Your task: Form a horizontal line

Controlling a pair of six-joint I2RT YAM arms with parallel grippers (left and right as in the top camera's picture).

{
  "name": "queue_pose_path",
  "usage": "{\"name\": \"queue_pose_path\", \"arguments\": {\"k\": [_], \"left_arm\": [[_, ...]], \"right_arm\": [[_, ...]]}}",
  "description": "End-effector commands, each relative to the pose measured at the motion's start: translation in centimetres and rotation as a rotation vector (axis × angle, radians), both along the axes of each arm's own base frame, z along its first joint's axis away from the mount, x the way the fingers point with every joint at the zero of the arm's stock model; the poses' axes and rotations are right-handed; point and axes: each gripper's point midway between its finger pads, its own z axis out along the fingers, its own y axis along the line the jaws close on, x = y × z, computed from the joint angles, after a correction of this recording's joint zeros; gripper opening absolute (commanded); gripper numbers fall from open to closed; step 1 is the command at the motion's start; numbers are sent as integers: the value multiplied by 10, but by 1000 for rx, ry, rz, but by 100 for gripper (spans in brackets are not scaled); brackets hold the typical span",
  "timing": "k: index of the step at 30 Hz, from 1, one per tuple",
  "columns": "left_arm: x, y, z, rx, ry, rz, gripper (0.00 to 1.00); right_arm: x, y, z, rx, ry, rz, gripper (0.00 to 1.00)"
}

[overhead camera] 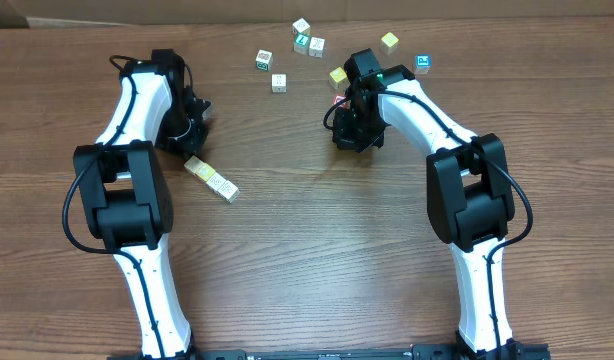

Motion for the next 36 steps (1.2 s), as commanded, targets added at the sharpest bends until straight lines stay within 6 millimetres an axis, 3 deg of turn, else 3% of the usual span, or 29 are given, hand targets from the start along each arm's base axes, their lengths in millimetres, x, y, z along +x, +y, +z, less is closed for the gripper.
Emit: {"name": "queue_pose_path", "arguments": {"k": [1,4,9,11,15,17,21,27,31,36], "left_arm": [[-6,-2,0,-10,27,-33,4],[-11,-2,0,-9,48,-40,4],[-12,-2,0,-9,51,-40,4],[-12,-2,0,-9,49,-40,4],[-11,-2,0,-9,46,-43,4],[-10,-2,0,-9,43,-42,4],[-10,-2,0,-9,43,-42,4],[-9,-2,0,-9,40,-42,4],[-9,-2,0,-9,40,-42,4],[-9,-2,0,-9,39,-42,4]], "right_arm": [[1,-5,1,-27,-8,-6,4],[-12,1,2,18,53,-1,4],[-63,16,13,108,299,-39,4],[-84,37,23,183,384,-16,4],[-114,101,40,345,430,96,4],[-126,124,37,312,440,74,4],[-138,151,33,265,456,-11,4],[-136,181,29,240,477,-239,4],[-134,181,19,193,501,-372,4],[-134,192,19,215,487,-368,4]]}}
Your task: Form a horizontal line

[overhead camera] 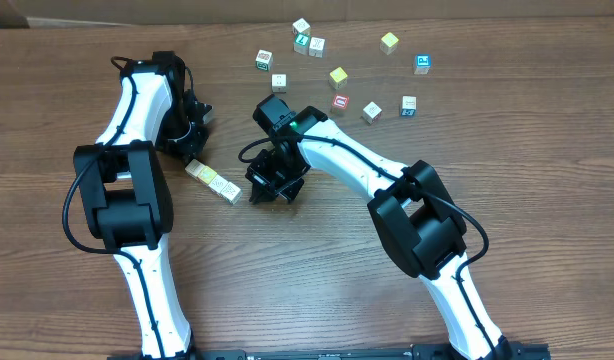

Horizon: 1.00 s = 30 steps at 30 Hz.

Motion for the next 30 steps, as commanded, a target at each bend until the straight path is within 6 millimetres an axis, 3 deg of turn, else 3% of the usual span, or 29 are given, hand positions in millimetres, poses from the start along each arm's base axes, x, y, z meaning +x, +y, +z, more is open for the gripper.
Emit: {"name": "queue_pose_path", "arguments": {"k": [1,9,17,30], "left_arm": [[0,0,-1,-5,2,-18,4],[0,-1,-1,-5,2,-18,4],[-1,-1,-1,-5,4,-17,4],[-4,-1,0,-7,17,-14,4]], "right_arm": [[-5,12,-11,-13,4,-22,4],[-17,15,-31,-46,-6,-21,4],[-2,20,-34,-38,-93,-30,4],[7,24,-33,-22,-144,-21,4]]}}
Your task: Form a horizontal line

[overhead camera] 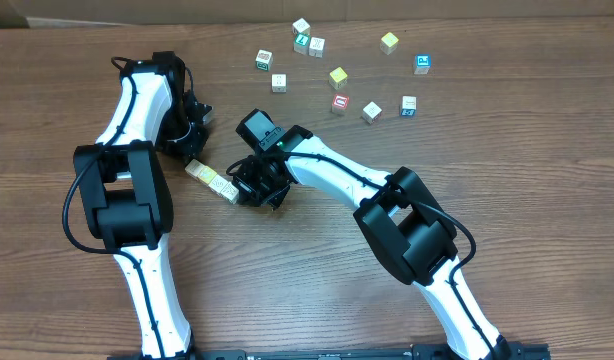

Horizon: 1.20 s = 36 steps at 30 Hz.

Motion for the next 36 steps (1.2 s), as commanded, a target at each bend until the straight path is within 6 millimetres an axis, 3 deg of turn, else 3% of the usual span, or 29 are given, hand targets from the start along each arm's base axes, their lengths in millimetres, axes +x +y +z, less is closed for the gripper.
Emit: {"name": "queue_pose_path", "arguments": {"k": [1,26,36], "left_arm": [[-2,-1,-1,-8,9,-14,4],[-15,-3,2,-8,62,58,4],[-21,-4,3,-3,85,92,4]], "right_arm": [[0,-3,-9,-20,-9,8,4],[7,-3,-10,-13,-123,119,4],[25,-16,-11,-24,-185,146,4]]}}
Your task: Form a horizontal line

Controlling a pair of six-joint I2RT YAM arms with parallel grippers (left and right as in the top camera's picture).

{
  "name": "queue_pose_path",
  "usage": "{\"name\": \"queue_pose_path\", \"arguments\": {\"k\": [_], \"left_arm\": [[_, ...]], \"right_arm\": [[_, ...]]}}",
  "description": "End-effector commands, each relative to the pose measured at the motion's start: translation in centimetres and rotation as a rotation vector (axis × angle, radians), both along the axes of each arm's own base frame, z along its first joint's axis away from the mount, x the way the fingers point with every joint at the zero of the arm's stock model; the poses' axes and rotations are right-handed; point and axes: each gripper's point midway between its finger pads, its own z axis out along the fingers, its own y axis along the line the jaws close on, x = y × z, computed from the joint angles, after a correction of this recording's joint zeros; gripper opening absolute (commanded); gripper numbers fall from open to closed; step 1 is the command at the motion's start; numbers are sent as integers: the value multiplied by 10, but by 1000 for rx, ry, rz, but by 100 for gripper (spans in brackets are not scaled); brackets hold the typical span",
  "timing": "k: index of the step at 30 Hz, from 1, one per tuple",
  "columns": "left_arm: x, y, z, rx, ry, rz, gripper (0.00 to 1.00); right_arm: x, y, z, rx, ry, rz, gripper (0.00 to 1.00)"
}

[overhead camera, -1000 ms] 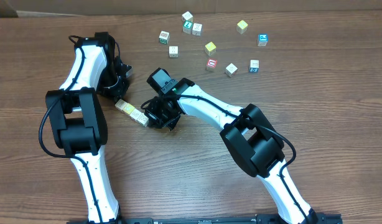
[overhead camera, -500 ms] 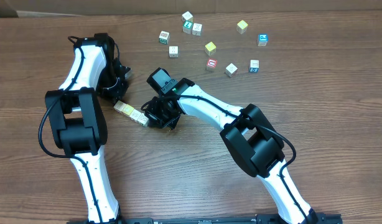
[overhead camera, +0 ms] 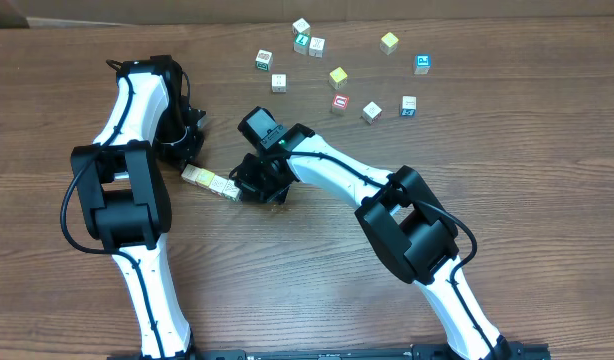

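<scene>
A short row of cream blocks (overhead camera: 209, 181) lies on the wooden table left of centre, slanting slightly down to the right. My right gripper (overhead camera: 255, 187) is low over the table at the row's right end, touching or nearly touching it. Its fingers are hidden under the wrist, so whether it holds a block does not show. My left gripper (overhead camera: 184, 147) hangs just above the row's left end, its jaws too dark to read. Several loose blocks lie at the back, among them a red one (overhead camera: 340, 102) and a yellow-green one (overhead camera: 338, 76).
More loose blocks are spread along the far edge, from a green-faced one (overhead camera: 264, 60) to a blue-faced one (overhead camera: 422, 63). The right arm's white links (overhead camera: 337, 175) cross the middle of the table. A cardboard wall (overhead camera: 187, 10) runs along the back.
The right gripper stays at the row's right end, barely moved. The row's left end now lies a little lower, so the row is flatter. The left arm has shifted slightly.
The right gripper was first among the loose blocks at the back, covering some of them. Then it was at the table's middle, right of the row. Then it was at the row's right end, where it still is.
</scene>
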Motion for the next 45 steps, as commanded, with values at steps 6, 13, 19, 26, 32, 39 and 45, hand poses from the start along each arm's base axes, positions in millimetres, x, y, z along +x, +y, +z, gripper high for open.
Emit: {"name": "queue_pose_path", "arguments": {"k": [6,13,19,26,32,39,45], "left_arm": [[-4,-10,0,-29,16,48,4],[-4,-10,0,-28,16,55,4],[-4,-10,0,-28,16,55,4],[-4,-10,0,-27,16,55,4],[-4,-8,0,-20,15,52,4],[-4,-6,0,-20,13,59,4],[-6,-3,0,-19,23,67,4]], "right_arm": [[19,-12,-9,-23,-76,16,4],[23,-14,-10,-35,-143,87,4],[25,-14,-10,-35,-172,117,4],[29,-18,-12,-55,-214,154,4],[28,-34,-19,-126,-232,205,4],[29,-70,-27,-239,-170,172,4],[16,-58,-22,-148,-107,194,4]]}}
